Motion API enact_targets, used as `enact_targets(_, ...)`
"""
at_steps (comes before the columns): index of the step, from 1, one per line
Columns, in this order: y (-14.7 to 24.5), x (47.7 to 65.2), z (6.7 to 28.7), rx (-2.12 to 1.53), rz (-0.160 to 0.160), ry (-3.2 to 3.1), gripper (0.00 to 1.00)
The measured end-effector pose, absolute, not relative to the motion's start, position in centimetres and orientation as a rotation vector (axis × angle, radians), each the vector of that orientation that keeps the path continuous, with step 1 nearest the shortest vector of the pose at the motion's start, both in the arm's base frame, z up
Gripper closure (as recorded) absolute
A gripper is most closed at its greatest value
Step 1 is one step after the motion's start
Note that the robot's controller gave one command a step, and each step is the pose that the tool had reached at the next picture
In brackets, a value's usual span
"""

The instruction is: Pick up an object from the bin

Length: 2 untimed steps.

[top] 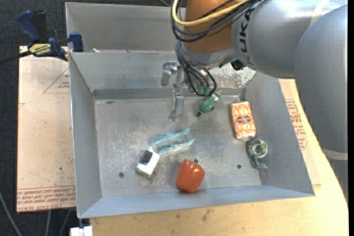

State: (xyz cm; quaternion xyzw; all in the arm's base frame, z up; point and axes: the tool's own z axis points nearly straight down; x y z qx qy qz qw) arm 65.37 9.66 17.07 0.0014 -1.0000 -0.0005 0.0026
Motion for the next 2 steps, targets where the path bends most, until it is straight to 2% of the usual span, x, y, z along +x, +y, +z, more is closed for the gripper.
enact_targets(1, 9.6, 65.5, 17.6, 0.002, -0.003, -3.144, 0.00)
enact_targets(2, 11.2, 62.8, 14.0, 0.095, -0.001, -3.147, 0.00)
